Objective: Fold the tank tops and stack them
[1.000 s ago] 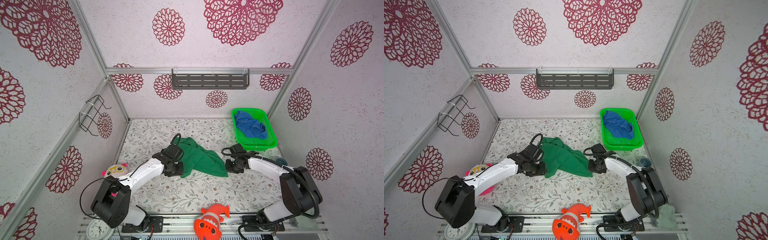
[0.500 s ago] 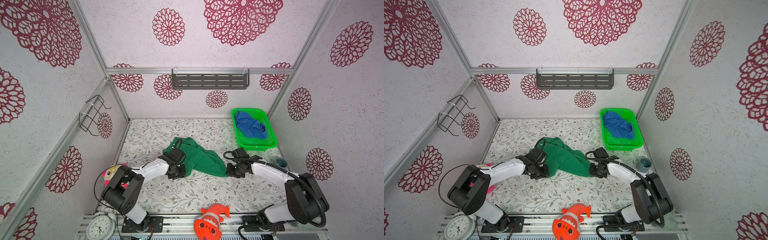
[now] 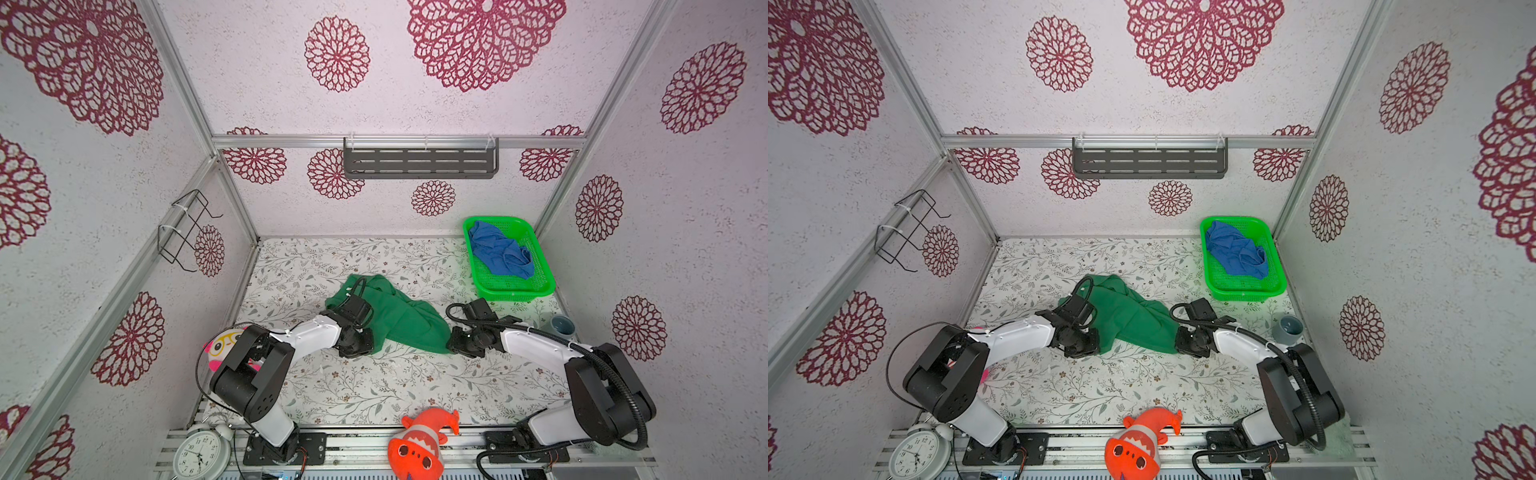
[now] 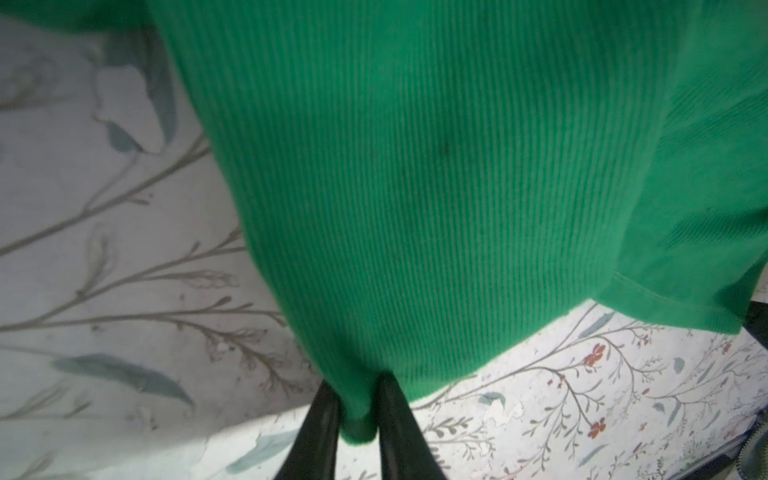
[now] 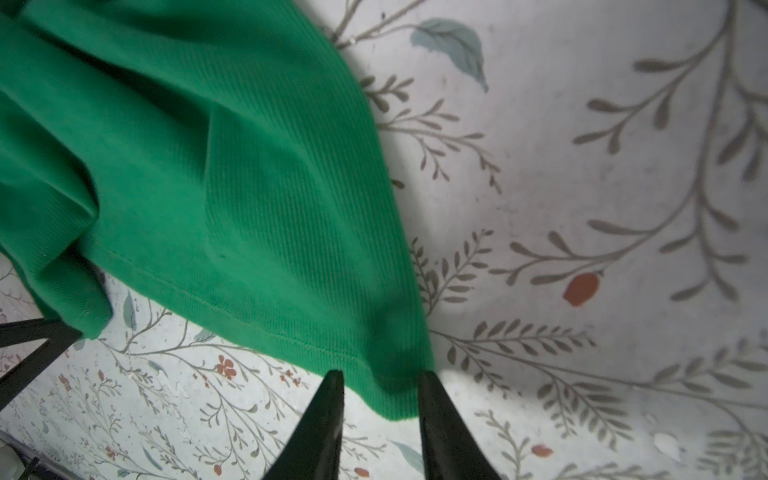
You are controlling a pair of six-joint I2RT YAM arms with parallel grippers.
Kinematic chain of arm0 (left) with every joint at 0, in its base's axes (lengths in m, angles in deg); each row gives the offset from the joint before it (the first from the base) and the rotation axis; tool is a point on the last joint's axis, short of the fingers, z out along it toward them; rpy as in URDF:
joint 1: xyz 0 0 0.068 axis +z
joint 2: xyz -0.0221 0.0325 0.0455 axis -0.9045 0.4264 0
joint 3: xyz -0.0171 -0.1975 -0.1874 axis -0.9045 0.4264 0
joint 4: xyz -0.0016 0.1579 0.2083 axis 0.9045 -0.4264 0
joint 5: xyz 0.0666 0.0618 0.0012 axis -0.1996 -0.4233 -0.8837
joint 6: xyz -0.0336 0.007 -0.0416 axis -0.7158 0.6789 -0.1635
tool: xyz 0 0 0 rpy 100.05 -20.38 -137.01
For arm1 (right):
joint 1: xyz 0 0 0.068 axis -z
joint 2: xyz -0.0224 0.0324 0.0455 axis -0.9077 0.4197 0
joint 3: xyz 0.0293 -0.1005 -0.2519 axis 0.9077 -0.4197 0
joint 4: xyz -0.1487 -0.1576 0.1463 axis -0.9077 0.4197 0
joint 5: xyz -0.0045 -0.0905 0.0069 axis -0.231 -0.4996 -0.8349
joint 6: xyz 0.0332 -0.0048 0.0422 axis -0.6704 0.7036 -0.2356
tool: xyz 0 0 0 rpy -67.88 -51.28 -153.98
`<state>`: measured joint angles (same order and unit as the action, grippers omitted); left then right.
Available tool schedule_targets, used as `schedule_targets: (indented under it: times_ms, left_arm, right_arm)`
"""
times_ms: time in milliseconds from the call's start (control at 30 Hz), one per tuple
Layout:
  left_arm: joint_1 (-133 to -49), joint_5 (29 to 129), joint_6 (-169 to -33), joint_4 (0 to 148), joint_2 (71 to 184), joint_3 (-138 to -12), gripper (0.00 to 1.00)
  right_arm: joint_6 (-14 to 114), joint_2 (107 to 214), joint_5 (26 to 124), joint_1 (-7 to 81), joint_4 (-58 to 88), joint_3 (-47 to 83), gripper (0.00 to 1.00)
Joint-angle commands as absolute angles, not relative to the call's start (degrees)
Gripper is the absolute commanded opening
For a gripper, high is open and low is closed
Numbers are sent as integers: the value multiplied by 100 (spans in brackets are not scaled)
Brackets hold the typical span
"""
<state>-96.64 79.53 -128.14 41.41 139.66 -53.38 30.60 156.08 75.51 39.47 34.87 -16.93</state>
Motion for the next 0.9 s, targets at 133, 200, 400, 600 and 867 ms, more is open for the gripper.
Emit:
schedule_targets:
  times_ms: [133,200,400,600,867]
  left_arm:
    - [-9686,7649,-12398,3359,13873,-5709,45]
    - [-9682,7641,-12376,3318,13777,-5709,53]
    - [-9680,7939,-12691,3732,13565,-5430,68]
    - [-9694,8031,-13268,4347,13593,-5031,58]
    - [-9733,8080,-13551,4879,13880,-4963,25]
  right_arm:
    - [3142,15770,7012,3917,3871,-1626,25]
    - [3178,15715,6908,3923,3939,-1577,12]
    - [3357,15512,6835,4304,4089,-1481,0]
    - [3382,15559,6967,4362,4009,-1513,0]
    - [3407,15536,7016,4362,3916,-1546,0]
